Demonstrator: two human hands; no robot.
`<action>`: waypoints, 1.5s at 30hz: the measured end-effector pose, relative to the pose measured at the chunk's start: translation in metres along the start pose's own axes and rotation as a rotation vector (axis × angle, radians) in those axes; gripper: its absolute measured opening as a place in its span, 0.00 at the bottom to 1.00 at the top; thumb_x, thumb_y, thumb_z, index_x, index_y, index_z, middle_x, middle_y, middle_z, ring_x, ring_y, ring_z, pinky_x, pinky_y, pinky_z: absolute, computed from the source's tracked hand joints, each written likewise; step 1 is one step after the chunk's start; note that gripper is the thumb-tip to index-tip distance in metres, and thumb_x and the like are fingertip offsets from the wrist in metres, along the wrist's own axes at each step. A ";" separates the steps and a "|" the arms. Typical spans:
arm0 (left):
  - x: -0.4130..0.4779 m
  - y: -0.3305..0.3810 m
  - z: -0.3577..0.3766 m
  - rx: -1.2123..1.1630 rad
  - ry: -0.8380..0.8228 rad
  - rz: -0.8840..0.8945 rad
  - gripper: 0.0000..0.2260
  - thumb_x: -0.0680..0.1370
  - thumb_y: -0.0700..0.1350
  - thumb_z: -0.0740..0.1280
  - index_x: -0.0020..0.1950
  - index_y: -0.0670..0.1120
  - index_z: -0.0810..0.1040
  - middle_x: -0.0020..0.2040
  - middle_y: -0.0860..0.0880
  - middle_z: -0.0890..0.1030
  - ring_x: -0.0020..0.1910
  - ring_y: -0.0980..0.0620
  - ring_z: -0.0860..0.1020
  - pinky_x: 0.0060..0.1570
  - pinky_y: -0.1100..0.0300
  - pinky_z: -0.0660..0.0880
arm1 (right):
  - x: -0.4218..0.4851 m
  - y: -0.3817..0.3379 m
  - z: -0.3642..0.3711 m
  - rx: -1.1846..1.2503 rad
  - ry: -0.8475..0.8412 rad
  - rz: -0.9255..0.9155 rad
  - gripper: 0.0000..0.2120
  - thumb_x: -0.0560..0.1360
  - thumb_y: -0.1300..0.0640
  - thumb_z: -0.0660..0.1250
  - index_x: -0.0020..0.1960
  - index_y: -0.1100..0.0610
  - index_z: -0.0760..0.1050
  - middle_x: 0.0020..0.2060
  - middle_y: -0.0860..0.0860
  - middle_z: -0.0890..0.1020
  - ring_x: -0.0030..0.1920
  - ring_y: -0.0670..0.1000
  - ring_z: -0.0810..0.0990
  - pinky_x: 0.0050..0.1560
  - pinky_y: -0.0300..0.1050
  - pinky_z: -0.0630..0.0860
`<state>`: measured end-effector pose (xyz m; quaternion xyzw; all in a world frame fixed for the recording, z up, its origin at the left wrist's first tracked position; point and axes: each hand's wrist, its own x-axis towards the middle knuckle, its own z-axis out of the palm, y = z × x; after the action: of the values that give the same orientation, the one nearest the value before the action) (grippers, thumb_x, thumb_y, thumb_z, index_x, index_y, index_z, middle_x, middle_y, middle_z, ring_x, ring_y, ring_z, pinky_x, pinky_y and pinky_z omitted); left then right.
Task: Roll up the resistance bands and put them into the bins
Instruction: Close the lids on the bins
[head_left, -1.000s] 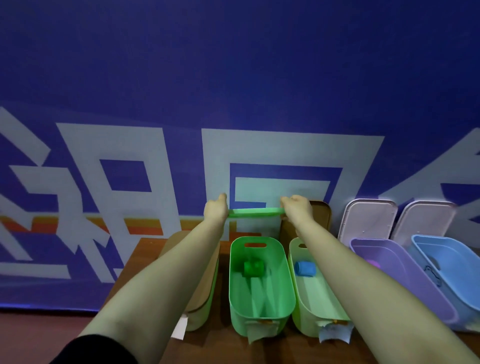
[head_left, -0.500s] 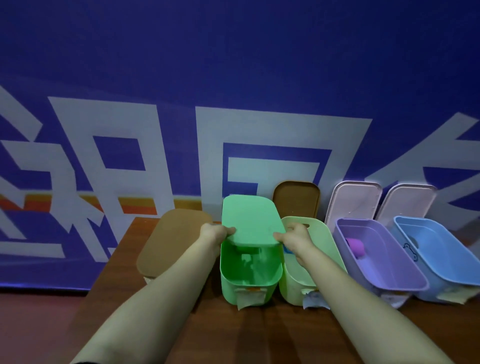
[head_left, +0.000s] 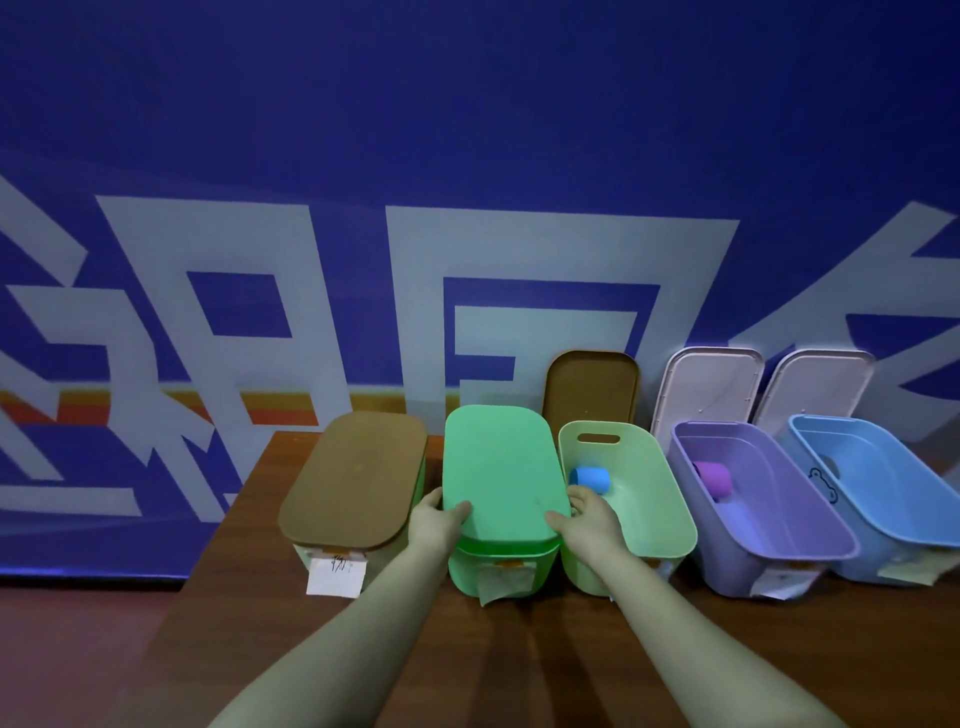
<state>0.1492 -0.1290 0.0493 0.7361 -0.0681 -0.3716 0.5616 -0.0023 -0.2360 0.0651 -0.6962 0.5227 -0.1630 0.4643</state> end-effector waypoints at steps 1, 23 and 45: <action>0.001 -0.006 0.000 0.010 0.001 -0.006 0.25 0.76 0.40 0.69 0.71 0.40 0.68 0.64 0.42 0.77 0.58 0.42 0.78 0.60 0.47 0.75 | -0.002 0.001 0.001 -0.037 0.006 -0.013 0.22 0.72 0.60 0.71 0.65 0.61 0.71 0.62 0.57 0.78 0.63 0.57 0.75 0.62 0.47 0.71; 0.001 -0.018 -0.003 0.044 0.030 -0.050 0.24 0.78 0.39 0.65 0.73 0.40 0.63 0.68 0.40 0.73 0.64 0.40 0.74 0.64 0.47 0.72 | -0.008 0.007 0.011 -0.151 0.003 -0.009 0.25 0.72 0.62 0.70 0.67 0.63 0.70 0.64 0.57 0.77 0.64 0.57 0.75 0.63 0.47 0.71; 0.020 0.023 0.016 1.098 -0.034 0.444 0.33 0.75 0.26 0.52 0.78 0.43 0.46 0.79 0.45 0.43 0.78 0.47 0.43 0.76 0.55 0.50 | 0.024 -0.032 0.014 -1.024 -0.057 -0.288 0.11 0.78 0.60 0.61 0.59 0.60 0.73 0.59 0.56 0.73 0.63 0.57 0.70 0.56 0.49 0.71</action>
<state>0.1610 -0.1598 0.0587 0.8811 -0.4119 -0.1671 0.1616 0.0361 -0.2497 0.0781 -0.9027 0.4214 0.0699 0.0521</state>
